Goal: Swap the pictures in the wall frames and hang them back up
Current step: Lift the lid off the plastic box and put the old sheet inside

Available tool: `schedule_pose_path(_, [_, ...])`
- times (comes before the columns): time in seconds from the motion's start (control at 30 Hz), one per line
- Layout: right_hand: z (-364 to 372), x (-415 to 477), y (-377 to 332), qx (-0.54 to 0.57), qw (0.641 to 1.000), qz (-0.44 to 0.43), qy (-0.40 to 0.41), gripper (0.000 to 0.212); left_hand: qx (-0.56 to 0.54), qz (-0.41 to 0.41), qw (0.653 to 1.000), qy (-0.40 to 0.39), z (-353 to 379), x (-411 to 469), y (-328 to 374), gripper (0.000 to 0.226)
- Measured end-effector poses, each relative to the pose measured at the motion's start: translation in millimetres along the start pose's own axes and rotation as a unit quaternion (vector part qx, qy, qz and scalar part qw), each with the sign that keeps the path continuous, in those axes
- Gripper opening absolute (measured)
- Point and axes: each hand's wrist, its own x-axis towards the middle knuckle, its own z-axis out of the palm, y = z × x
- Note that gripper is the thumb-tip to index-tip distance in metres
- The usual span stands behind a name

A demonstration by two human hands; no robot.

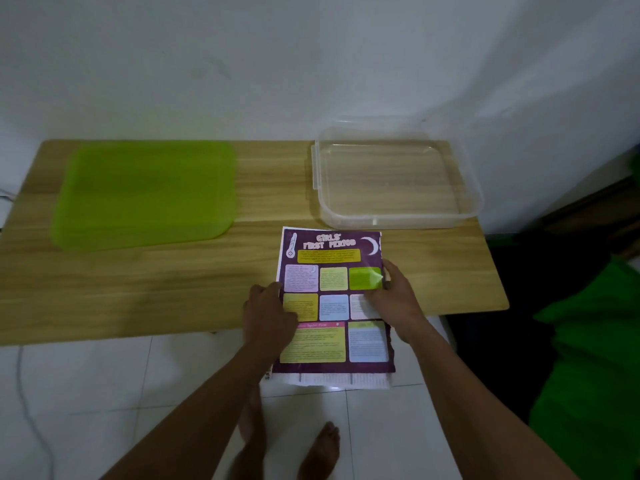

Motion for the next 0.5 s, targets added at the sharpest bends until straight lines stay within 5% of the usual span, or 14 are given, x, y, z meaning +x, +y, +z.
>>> schedule_pose_path(0.23, [-12,-12,12,0.159,0.983,0.062,-0.065,0.072,-0.121,-0.035,0.992,-0.018,-7,-1,1,0.044])
schedule_pose_path(0.5, [-26,-27,5,0.108,0.988,0.036,-0.102,0.077,-0.326,-0.037,0.940,-0.091,-41,-10,11,0.060])
